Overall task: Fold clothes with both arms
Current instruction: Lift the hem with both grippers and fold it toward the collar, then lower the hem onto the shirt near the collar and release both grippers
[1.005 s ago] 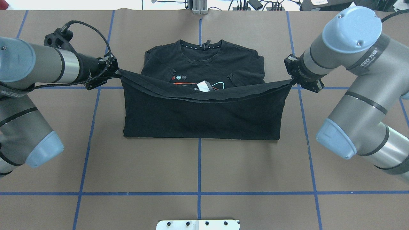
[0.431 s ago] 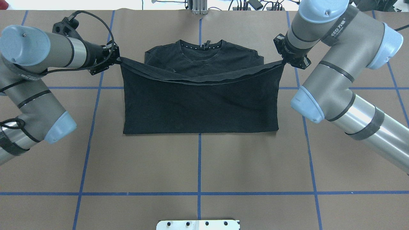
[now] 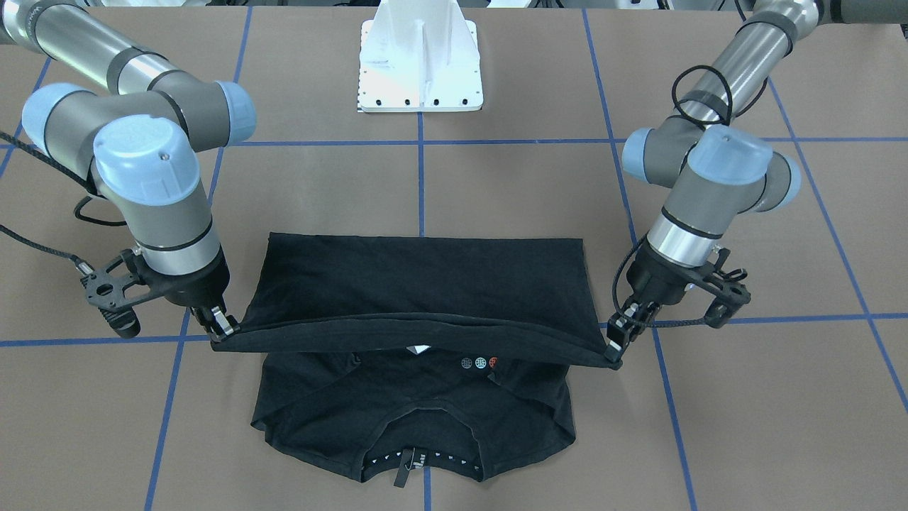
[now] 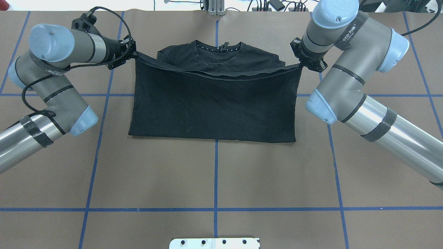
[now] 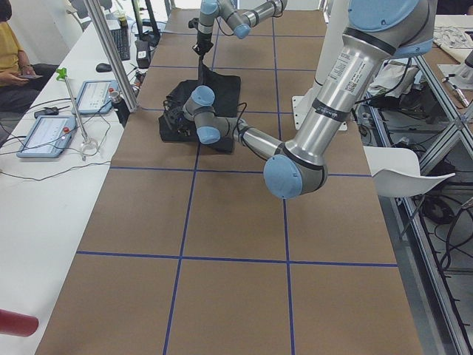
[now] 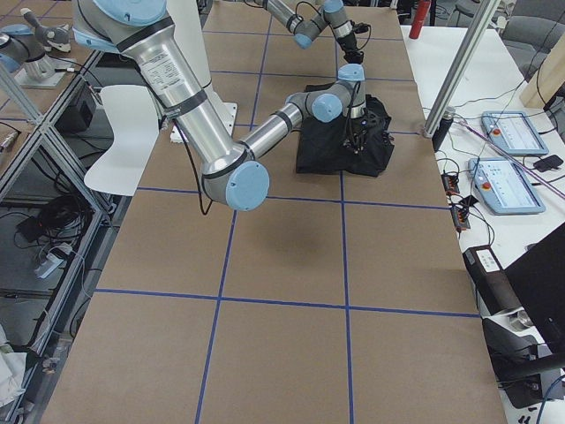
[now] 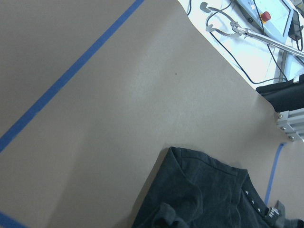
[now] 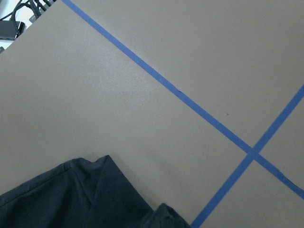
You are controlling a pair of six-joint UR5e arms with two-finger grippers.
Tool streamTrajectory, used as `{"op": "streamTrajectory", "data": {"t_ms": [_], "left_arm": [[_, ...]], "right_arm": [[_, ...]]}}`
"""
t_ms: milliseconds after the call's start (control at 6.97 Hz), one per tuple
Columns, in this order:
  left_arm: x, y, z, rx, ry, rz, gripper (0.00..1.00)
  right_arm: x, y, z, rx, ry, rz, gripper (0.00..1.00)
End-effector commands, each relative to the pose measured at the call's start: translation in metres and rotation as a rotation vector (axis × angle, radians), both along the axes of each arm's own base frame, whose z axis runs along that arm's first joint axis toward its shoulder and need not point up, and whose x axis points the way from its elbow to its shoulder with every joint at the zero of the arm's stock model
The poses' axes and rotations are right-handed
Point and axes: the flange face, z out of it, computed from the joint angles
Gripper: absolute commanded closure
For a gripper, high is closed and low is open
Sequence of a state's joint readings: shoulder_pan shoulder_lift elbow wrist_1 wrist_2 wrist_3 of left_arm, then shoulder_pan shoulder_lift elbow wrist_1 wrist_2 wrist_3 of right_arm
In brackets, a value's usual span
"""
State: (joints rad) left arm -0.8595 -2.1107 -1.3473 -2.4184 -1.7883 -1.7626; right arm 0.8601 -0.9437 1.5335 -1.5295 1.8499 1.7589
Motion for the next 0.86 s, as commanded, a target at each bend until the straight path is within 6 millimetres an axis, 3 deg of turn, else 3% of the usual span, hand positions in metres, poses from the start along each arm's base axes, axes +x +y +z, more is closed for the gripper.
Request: {"op": "streamTrajectory", "data": {"t_ms": [0, 144, 287, 431, 574, 718], "left_arm": [[0.010, -0.022, 0.017, 0.011, -0.010, -0.039, 0.80], [0.011, -0.031, 0.032, 0.022, -0.023, -0.078, 0.60], [-0.006, -0.056, 0.040, 0.046, -0.011, -0.126, 0.46], [-0.010, -0.060, 0.036, 0.072, -0.003, -0.125, 0.42], [-0.011, -0.060, 0.036, 0.074, -0.004, -0.124, 0.42], [-0.012, -0.060, 0.032, 0.080, 0.001, -0.124, 0.42]], "right_arm": [[-0.026, -0.028, 0.007, -0.006, 0.009, 0.002, 1.00], [-0.034, -0.037, 0.028, 0.001, 0.006, 0.004, 1.00], [-0.028, -0.047, 0.034, 0.024, -0.008, 0.019, 0.74], [-0.024, -0.059, -0.004, 0.040, -0.041, 0.042, 0.01], [-0.018, -0.057, -0.013, 0.039, -0.060, 0.047, 0.00], [-0.002, -0.032, -0.020, 0.045, -0.112, 0.053, 0.00]]}}
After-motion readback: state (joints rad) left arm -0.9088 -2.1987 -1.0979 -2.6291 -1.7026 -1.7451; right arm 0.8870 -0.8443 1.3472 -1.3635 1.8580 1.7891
